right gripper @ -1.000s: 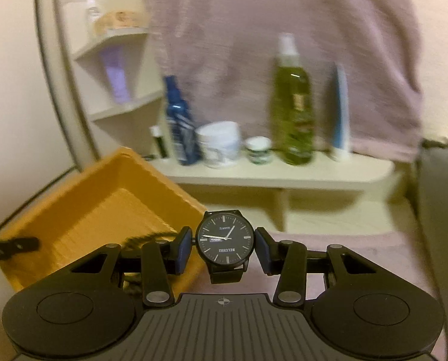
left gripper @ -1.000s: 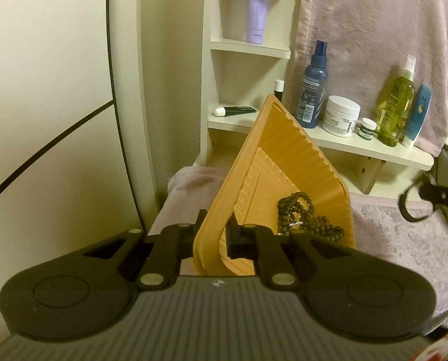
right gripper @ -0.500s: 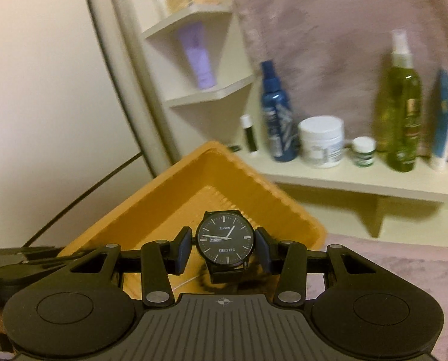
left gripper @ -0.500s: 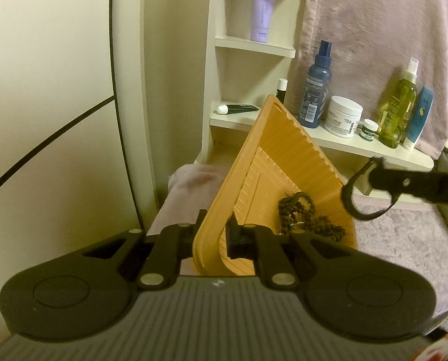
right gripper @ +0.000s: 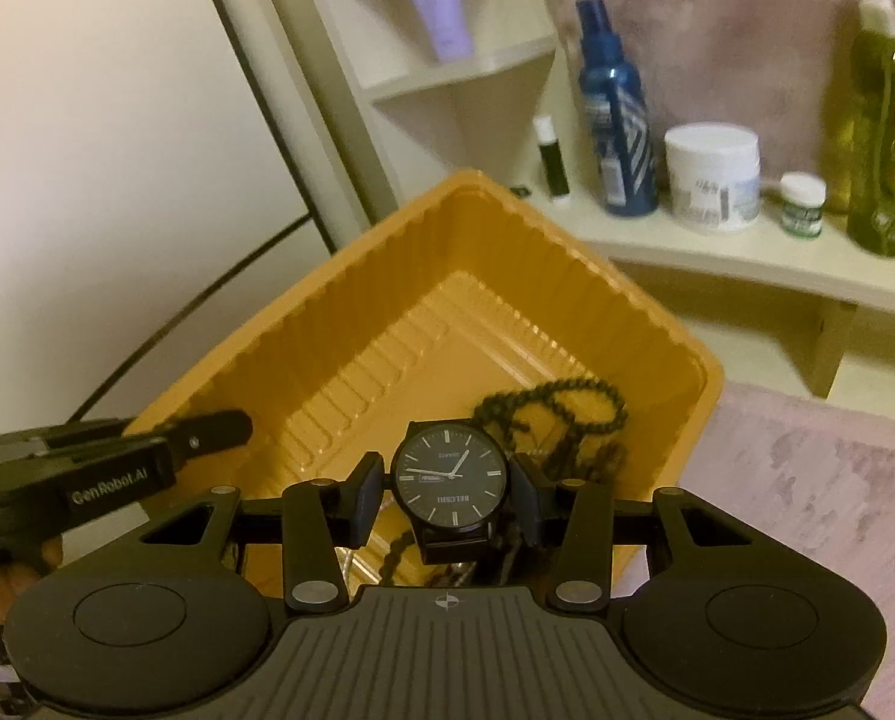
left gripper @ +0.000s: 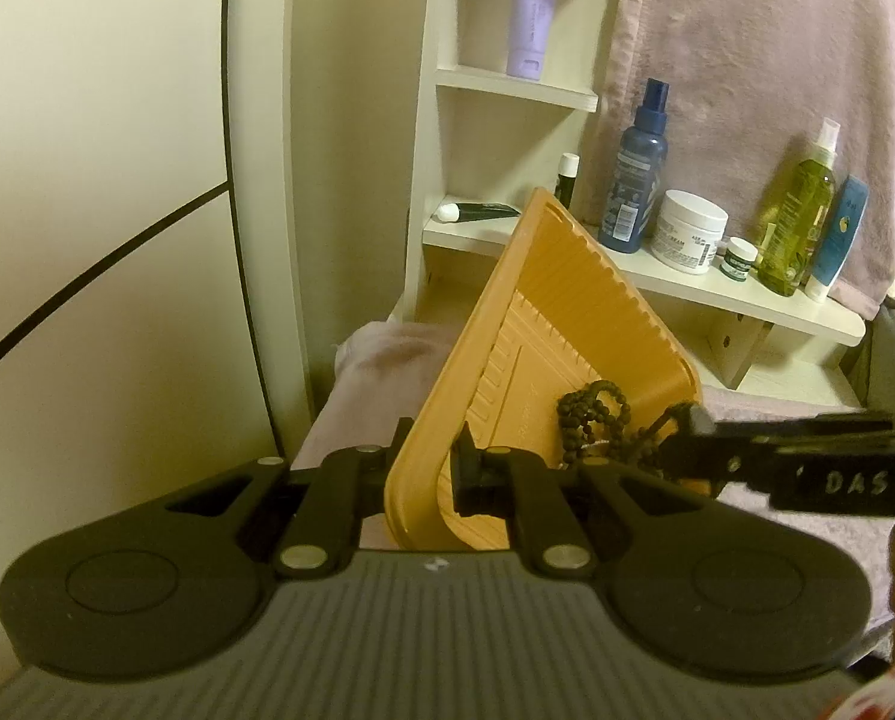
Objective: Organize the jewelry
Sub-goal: 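Carry the wristwatch into the orange tray and open the right gripper, then lower the orange tray flat onto the towel and open the left gripper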
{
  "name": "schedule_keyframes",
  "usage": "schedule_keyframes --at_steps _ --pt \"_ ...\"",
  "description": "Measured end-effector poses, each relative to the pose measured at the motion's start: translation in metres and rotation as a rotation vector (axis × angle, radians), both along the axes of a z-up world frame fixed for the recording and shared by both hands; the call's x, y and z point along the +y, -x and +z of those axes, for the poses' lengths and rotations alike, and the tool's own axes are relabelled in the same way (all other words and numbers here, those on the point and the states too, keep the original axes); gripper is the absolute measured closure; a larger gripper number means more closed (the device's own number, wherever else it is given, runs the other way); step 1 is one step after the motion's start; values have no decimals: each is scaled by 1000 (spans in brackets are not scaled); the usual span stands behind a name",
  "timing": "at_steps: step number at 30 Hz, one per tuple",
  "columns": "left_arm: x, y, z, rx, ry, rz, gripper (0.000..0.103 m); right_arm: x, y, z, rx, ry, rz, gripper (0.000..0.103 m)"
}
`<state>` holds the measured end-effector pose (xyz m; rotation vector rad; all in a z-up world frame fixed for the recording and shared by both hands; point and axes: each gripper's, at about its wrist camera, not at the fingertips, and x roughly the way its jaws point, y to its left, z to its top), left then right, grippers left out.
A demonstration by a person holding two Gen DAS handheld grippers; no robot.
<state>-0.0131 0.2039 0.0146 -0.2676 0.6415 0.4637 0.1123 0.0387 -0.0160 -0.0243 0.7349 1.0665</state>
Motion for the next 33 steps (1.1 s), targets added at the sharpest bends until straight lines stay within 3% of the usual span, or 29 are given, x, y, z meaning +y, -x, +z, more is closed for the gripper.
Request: schedule_keyframes --at_steps 17,20,22,28,33 --pt "15 0 -8 1 54 3 94 25 -15 -28 71 102 46 58" --pt "19 2 -10 -5 73 5 93 22 -14 -26 74 87 41 51" --pt "22 3 -11 -8 85 6 93 19 -13 -23 78 65 23 35" --pt "33 9 -21 -16 143 12 91 -2 -14 -10 89 -10 -56 34" --pt "46 17 -32 -28 201 40 77 -20 -17 -4 85 -32 -124 34"
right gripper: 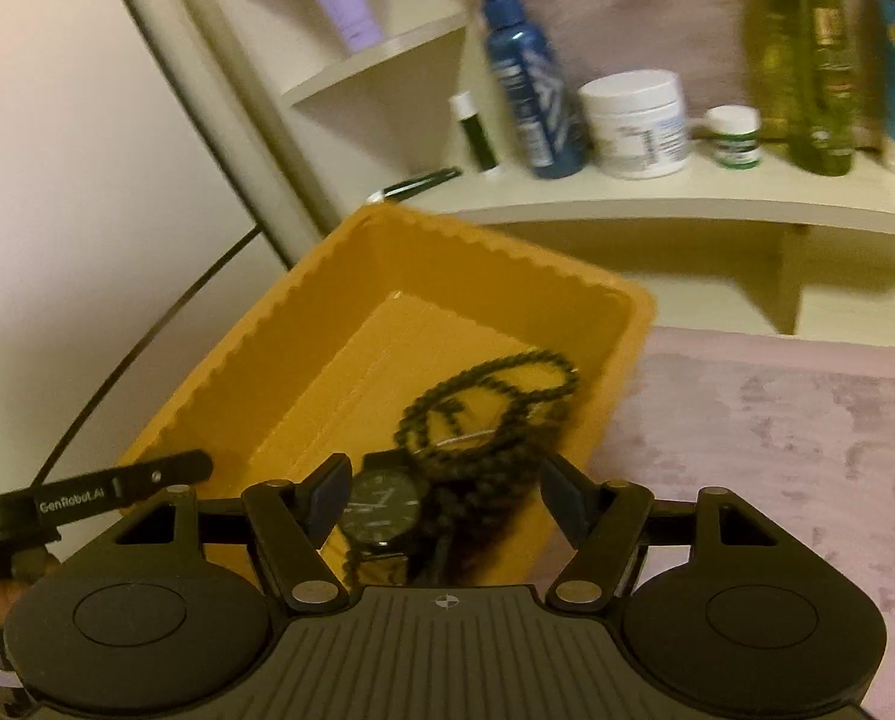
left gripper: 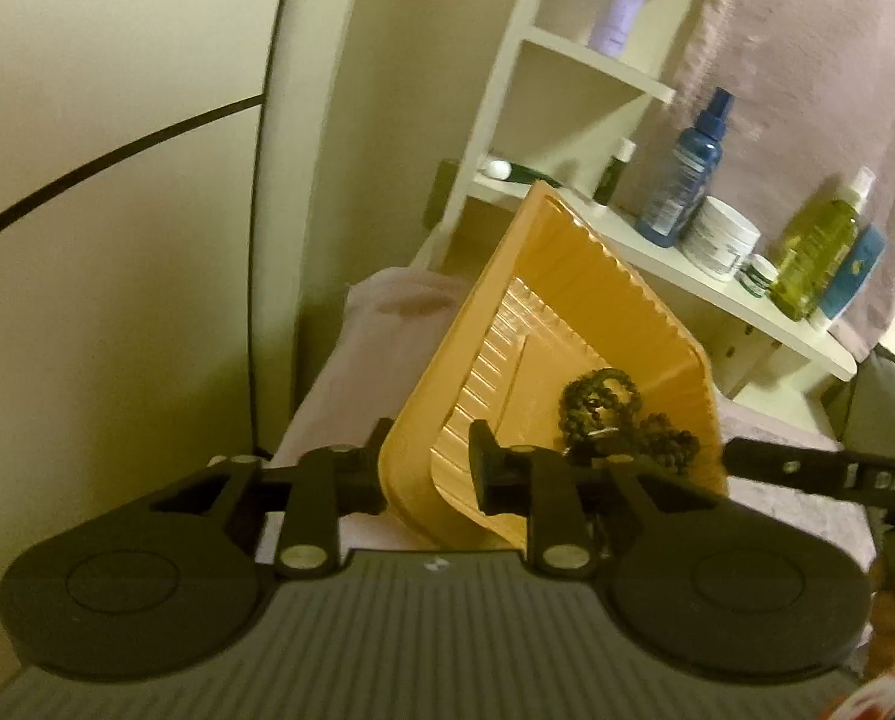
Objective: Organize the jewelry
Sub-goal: 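Lower the orange tray flat onto the towel and open the left gripper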
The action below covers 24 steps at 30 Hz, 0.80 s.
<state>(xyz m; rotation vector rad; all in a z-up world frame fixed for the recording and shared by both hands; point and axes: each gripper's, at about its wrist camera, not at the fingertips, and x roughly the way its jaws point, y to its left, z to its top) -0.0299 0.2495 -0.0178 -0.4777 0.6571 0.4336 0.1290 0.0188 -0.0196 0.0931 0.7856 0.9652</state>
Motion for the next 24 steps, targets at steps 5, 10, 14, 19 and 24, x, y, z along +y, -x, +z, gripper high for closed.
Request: schedule_keyframes --at_steps 5,10,14,19,24 --pt "7 7 -8 14 17 27 76 -11 1 6 -11 -18 -29 34" --pt "10 17 -10 20 15 54 74 -21 10 8 -19 -28 -56 33" --pt "8 27 -7 21 0 70 72 -30 18 11 -33 -30 -94 33" --pt "-5 37 9 23 -52 66 64 -50 30 16 -33 -14 -163 30" --pt "-38 39 31 18 -101 -3 32 -79 41 19 -9 40 -263 27"
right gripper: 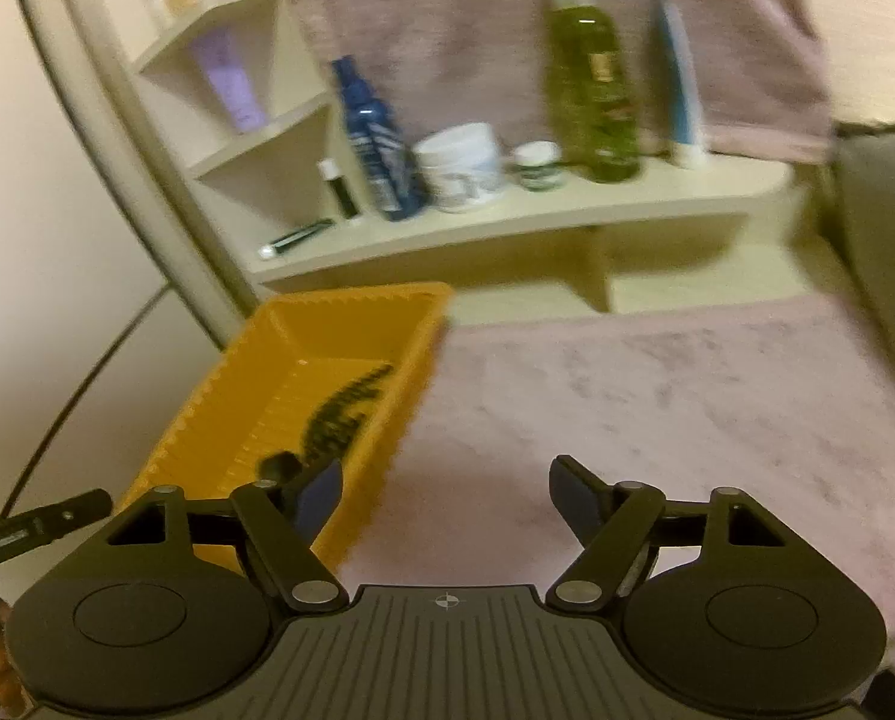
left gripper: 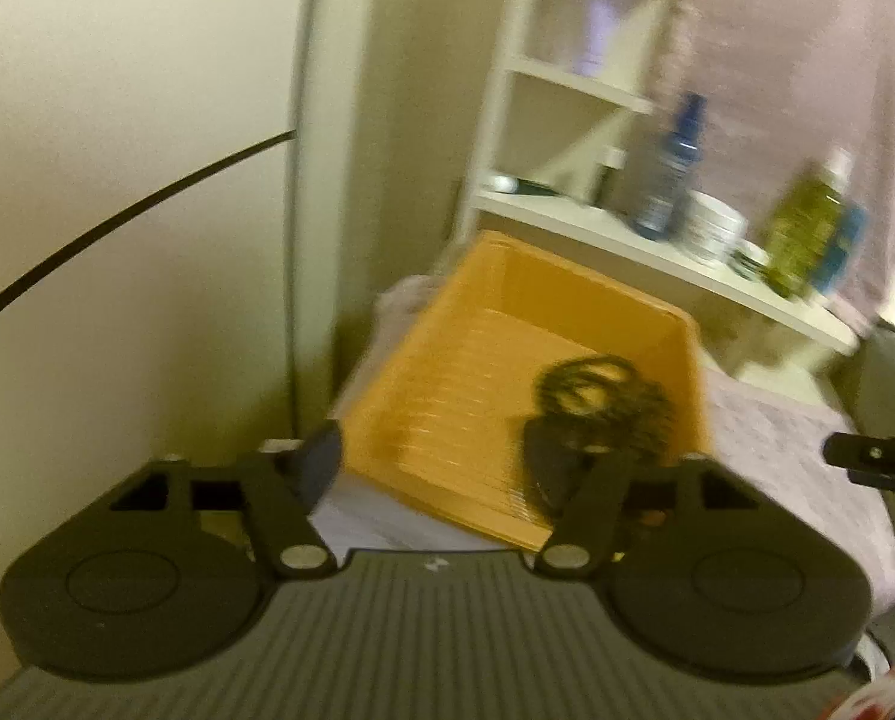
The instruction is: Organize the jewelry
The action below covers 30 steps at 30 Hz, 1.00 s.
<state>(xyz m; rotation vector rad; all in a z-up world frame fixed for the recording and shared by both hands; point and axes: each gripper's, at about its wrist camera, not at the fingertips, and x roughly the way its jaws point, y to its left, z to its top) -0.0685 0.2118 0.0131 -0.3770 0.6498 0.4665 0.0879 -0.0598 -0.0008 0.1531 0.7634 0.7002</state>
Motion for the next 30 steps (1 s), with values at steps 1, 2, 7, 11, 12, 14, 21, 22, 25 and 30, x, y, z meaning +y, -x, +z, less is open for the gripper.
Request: schedule_keyframes --at_steps 1,2,7,11,12,14,21,22,25,30 --pt "-7 -1 3 1 -2 -22 30 -6 2 0 5 11 -12 26" --pt "-16 -2 5 2 0 -49 27 -12 5 0 11 28 -22 26" --pt "-50 -8 9 12 18 -134 13 -36 19 -3 45 121 -69 25" --pt "-75 -11 8 24 -3 -171 1 -52 33 -8 52 165 -79 25" --pt "-80 -12 9 28 -6 -178 1 -56 37 -9 59 168 -82 25" --pt "-87 -14 9 48 -9 -193 1 -62 45 -11 66 177 -87 25" --pt "-109 -13 13 86 3 -231 1 -72 72 -8 38 202 -91 25" --pt "-112 -12 14 88 2 -235 1 -73 75 -6 34 197 -92 25" --pt "-120 -12 15 105 -11 -247 1 -74 82 -2 22 190 -94 25" --pt "-129 -10 16 130 -15 -248 1 -75 91 3 6 178 -89 25"
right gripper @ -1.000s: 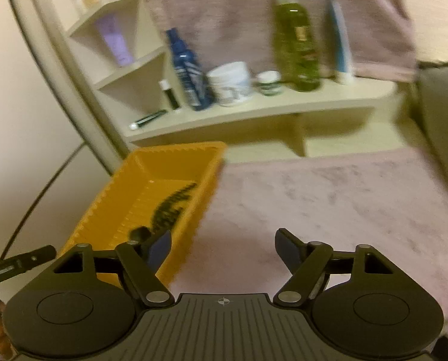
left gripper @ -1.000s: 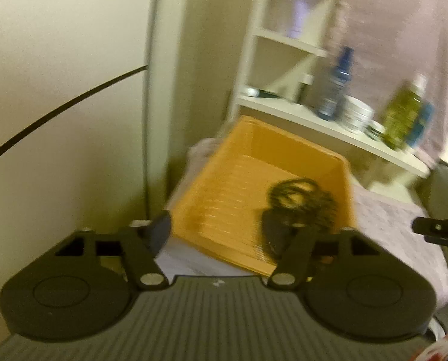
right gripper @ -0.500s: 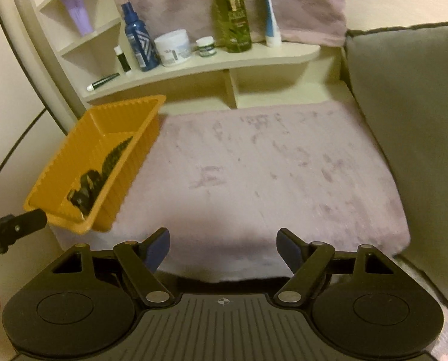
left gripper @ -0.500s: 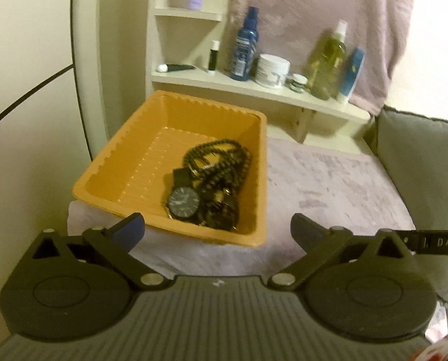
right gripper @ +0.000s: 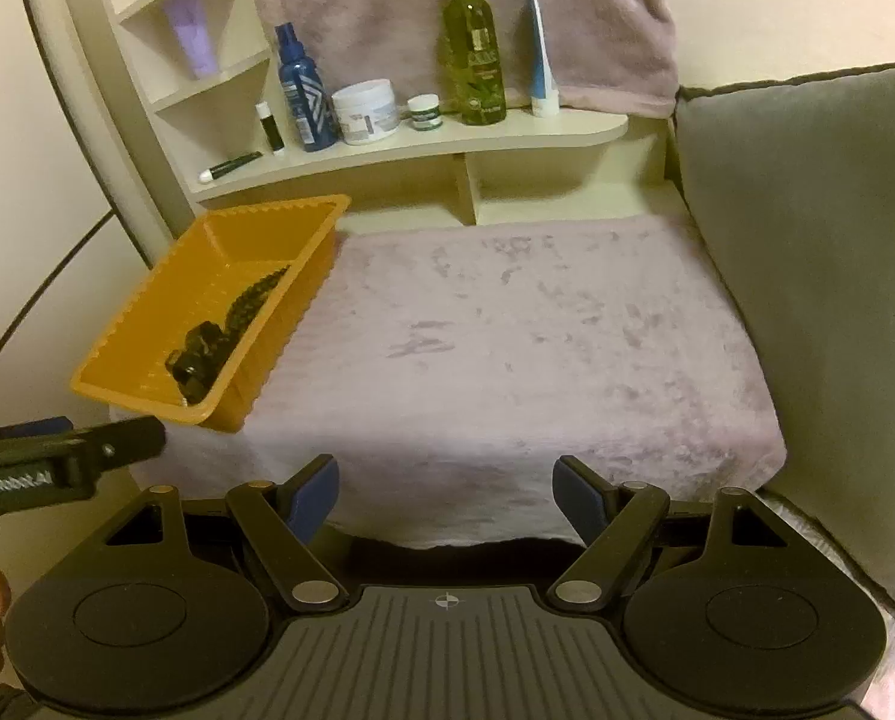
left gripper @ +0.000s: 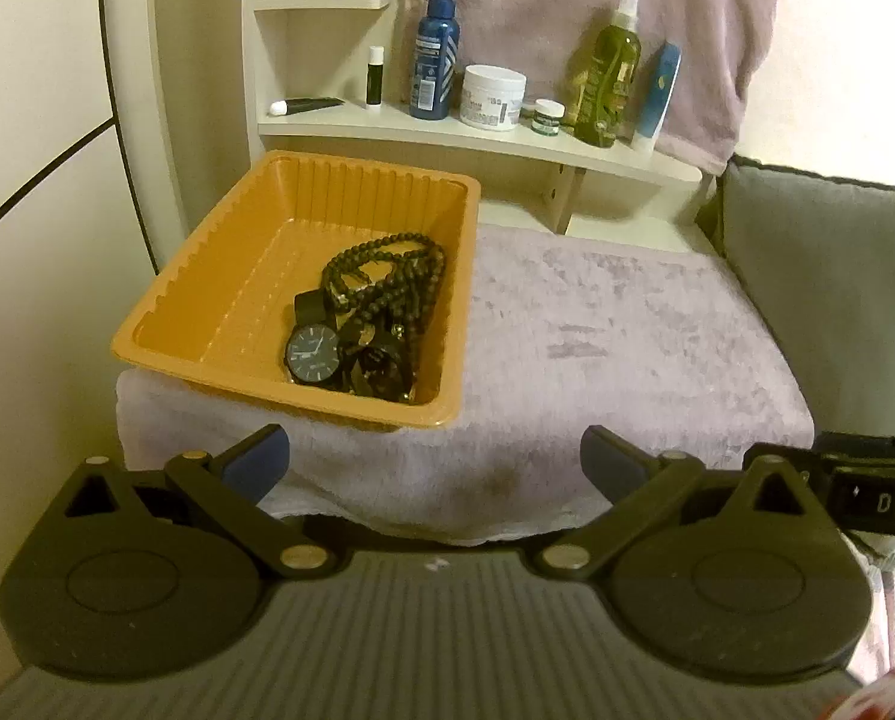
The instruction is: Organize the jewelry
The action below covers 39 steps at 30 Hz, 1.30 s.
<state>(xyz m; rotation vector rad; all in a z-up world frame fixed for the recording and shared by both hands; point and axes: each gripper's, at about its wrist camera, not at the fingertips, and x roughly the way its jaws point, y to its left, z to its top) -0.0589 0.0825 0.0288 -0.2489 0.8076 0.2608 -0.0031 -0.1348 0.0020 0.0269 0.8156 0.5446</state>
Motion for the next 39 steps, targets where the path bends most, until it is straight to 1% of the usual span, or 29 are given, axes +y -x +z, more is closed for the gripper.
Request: schedule_keyframes --at_steps 6,14,39 --pt "-6 1 2 -5 -26 2 1 -2 3 3 -11 -2 4 25" --pt "-6 0 1 -3 -25 3 1 0 5 3 -15 -1 26 25" --pt "-10 0 0 -8 -20 -11 1 -2 4 4 -16 -3 26 25"
